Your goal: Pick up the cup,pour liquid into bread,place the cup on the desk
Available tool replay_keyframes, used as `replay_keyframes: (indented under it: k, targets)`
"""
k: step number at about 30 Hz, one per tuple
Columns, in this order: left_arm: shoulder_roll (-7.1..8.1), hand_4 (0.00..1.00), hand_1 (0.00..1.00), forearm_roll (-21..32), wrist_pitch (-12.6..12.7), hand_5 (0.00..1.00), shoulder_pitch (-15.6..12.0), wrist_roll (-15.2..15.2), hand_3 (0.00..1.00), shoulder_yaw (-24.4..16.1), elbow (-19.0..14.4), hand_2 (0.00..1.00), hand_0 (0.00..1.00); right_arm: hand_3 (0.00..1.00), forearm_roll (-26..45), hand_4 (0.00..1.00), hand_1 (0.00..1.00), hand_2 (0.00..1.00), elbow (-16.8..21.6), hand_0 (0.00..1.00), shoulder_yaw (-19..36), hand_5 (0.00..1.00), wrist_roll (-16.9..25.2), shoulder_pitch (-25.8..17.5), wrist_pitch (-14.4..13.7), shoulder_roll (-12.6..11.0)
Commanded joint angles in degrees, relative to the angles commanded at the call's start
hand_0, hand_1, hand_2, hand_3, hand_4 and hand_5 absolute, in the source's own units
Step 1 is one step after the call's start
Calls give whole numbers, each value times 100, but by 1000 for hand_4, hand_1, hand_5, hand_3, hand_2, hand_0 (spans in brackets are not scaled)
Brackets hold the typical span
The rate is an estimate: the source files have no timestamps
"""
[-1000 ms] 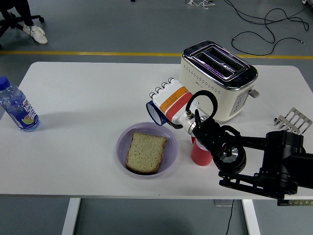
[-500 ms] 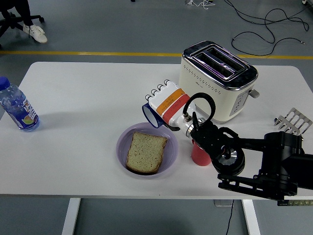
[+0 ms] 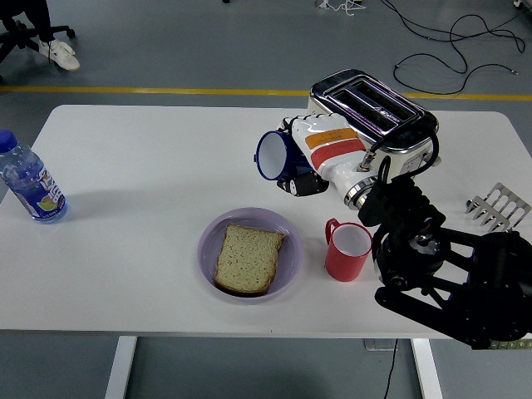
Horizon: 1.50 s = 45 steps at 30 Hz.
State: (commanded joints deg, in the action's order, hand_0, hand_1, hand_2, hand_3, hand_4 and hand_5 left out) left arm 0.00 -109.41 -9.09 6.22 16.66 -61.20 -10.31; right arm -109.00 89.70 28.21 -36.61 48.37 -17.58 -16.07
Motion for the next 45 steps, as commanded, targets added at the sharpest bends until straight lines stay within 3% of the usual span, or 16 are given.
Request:
replay_keyframes:
  k: [5, 12, 20, 24, 28, 36, 42, 45]
  targets:
    - [0, 295, 689, 8, 11, 889, -5, -1, 589, 11, 0, 706, 653, 559, 1153, 531, 358, 532, 408, 332, 800, 2, 342, -542, -187, -251]
    - [0, 296, 688, 6, 34, 891, -4, -6, 589, 34, 0, 706, 653, 558, 2791, 537, 365, 536, 882, 358, 1969, 2, 1018, -1337, -185, -502]
    - [0, 294, 689, -69, 44, 890, 2, -12, 589, -25, 0, 706, 654, 559, 4638, 537, 368, 540, 1077, 374, 3060, 2, 1320, -2347, 203, -905]
    - [0, 294, 689, -113, 54, 891, 5, -15, 589, -65, 0, 706, 653, 559, 4742, 535, 381, 541, 910, 403, 3349, 2, 1807, -2797, 241, -974]
    - [0, 294, 689, -163, 64, 891, 3, -16, 589, -104, 0, 706, 653, 559, 4545, 535, 381, 541, 552, 403, 3519, 2, 2534, -3114, 46, -939]
    - [0, 292, 688, -227, 69, 893, 13, -23, 589, -127, 0, 706, 653, 559, 4172, 541, 409, 546, -677, 418, 3706, 2, 4186, -3457, -604, -601]
    - [0, 292, 687, -202, 79, 895, 19, -33, 588, -89, 0, 706, 654, 560, 4041, 572, 411, 546, -1180, 438, 3826, 2, 4842, -3660, -785, -370]
    - [0, 292, 687, -219, 80, 895, 19, -34, 588, -94, 0, 706, 654, 560, 4068, 572, 411, 546, -1461, 438, 3838, 2, 5314, -3750, -1083, -239]
